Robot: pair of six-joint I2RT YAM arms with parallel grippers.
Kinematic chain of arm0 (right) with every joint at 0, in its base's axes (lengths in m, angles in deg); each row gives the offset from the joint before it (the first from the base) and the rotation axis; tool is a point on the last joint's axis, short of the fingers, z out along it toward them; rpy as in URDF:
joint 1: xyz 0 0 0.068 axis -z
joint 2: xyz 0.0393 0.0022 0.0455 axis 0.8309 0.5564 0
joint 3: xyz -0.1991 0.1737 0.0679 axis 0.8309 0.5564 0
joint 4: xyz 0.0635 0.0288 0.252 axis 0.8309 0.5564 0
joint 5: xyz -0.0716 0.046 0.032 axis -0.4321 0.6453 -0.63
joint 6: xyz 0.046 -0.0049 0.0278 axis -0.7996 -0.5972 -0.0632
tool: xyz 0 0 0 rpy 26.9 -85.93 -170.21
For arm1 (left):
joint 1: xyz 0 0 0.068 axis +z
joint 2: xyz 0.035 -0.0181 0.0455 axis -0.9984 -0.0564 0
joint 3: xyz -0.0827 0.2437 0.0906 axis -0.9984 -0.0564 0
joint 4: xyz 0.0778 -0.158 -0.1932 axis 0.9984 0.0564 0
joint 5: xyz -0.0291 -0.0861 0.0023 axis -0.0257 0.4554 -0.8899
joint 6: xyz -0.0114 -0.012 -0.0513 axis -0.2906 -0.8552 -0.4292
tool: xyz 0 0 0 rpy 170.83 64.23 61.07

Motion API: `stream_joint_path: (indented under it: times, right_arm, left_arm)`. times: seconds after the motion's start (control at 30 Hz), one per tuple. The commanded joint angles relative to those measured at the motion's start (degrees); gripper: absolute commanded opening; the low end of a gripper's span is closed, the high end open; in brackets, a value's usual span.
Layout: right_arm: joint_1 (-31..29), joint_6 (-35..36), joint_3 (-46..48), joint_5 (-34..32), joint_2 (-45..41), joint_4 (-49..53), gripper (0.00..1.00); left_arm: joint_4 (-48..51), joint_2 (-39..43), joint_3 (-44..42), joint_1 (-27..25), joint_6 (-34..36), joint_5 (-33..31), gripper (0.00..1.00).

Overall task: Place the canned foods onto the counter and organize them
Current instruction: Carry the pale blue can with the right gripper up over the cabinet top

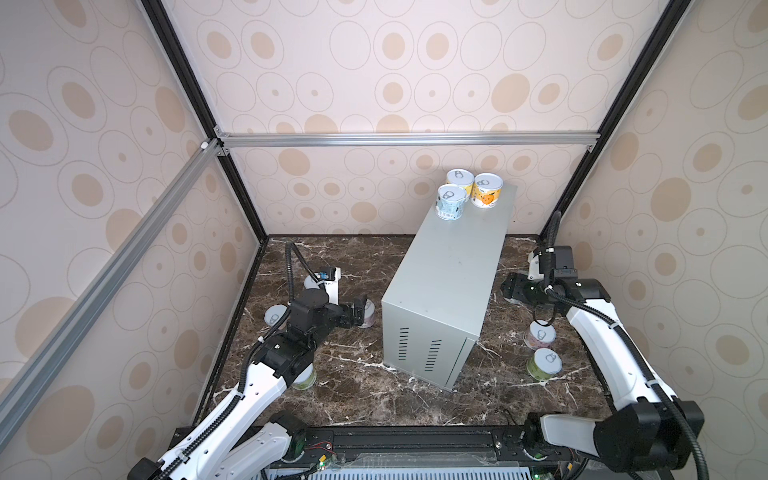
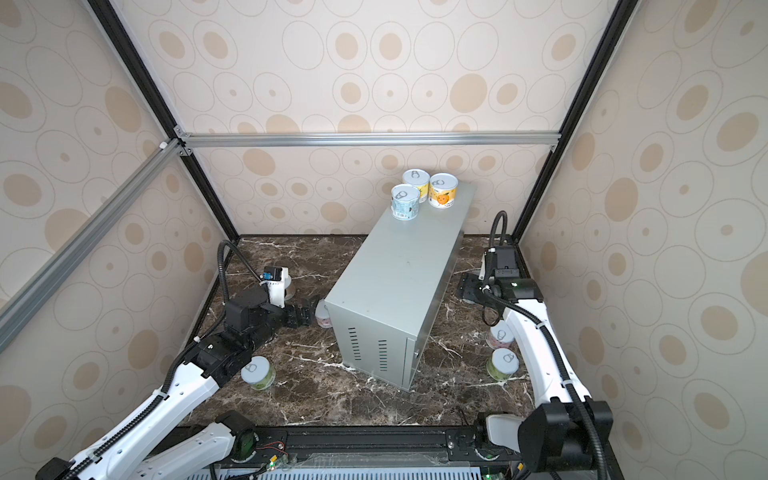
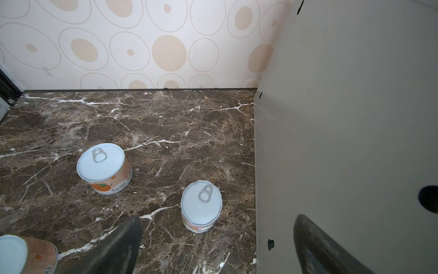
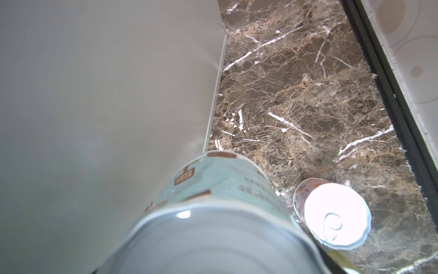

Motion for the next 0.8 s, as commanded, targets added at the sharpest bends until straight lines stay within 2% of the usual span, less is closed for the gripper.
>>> stream_joint_path:
  times: [0.0,0.4,0.57,0.77]
  right_arm:
    - [-0.8,0.9,-3.8,0.9,-4.3,2.5,0.52]
    - [-1.7,4.9,-16.6,4.5,-9.6,16.1,0.51]
    - [-2.3,6.0,-21.7,7.0,-9.2,20.3,0.5]
    - [-4.2,7.9,-30.2,6.9,-5.9,25.6,0.5]
  left_arm:
    - [-0.2,-0.4,2.5,0.2,0.9,-0.6,0.99]
    - [3.7,-4.0,10.3,0.2,2.0,-0.8,0.99]
    - [4.8,-6.0,13.5,0.2,3.5,-2.3,0.99]
    - [3.4,-6.9,13.0,0.2,3.5,-2.3,0.99]
